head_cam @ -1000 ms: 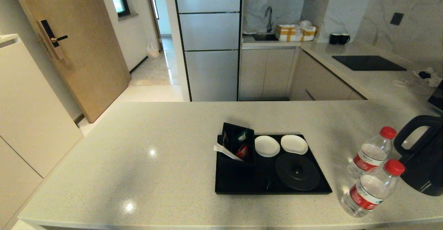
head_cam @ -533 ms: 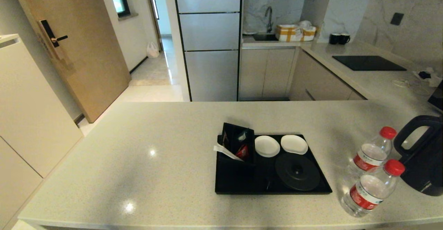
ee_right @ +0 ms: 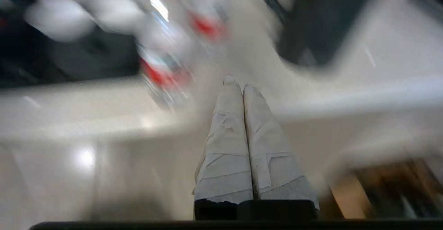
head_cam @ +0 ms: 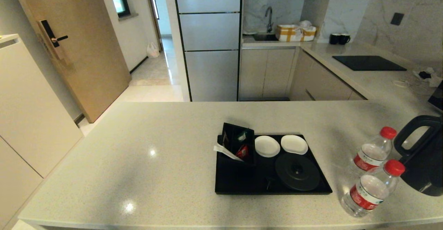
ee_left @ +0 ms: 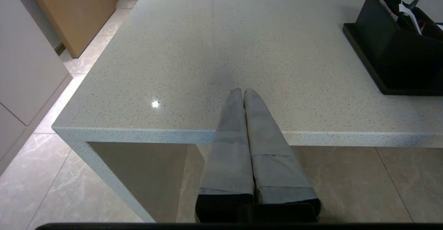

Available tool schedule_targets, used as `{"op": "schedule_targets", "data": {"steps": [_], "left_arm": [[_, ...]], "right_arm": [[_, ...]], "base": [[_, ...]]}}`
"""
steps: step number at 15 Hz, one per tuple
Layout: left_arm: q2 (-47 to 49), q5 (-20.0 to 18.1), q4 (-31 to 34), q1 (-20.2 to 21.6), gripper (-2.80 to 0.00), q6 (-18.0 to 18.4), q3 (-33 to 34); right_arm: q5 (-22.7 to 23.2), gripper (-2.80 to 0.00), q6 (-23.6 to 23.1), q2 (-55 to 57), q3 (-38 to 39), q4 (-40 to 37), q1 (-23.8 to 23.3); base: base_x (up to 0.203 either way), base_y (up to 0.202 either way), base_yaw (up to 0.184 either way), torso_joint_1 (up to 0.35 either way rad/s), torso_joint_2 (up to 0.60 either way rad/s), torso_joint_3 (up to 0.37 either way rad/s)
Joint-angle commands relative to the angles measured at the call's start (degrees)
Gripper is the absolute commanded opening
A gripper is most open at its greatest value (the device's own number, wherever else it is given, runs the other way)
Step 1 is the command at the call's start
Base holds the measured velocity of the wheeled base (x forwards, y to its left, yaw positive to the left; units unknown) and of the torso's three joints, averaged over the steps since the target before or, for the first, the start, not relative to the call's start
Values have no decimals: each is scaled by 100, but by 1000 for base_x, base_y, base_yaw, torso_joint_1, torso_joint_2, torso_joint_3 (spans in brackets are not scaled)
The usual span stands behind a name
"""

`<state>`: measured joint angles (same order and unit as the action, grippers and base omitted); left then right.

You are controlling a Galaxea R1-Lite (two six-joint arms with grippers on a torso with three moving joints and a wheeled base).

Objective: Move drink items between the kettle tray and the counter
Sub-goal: Return the bottled water to its original position

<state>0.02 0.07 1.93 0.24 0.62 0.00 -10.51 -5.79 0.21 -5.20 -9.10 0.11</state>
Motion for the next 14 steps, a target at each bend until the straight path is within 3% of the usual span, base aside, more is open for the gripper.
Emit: {"op": "schedule_targets", "data": {"steps": [1,3,5,7,10,14], "left_arm": [[-2,1,1,2,-280,-1,-9],[-2,1,1,2,-280,-1,0],[-2,1,1,2,-280,-1,-8],[-2,1,1,2,-280,-1,-4],[-2,1,1,2,-280,-1,0],[-2,1,1,2,-280,-1,0]], "right_arm": [[418,-280,-80,-21,195,524,7],[626,-280,-202,-21,202,524,7],[1201,-280,-301,-21,244,532,7],[1212,-280,-187,-21,266,544,7],[1147,-280,431,-21,463,761,7],[1016,-280,667,-21,503,856,7]], "base": [[0,0,0,0,0,0],[0,0,0,0,0,0],[0,0,0,0,0,0],[0,0,0,0,0,0],[0,0,0,0,0,0],[0,0,0,0,0,0]]}}
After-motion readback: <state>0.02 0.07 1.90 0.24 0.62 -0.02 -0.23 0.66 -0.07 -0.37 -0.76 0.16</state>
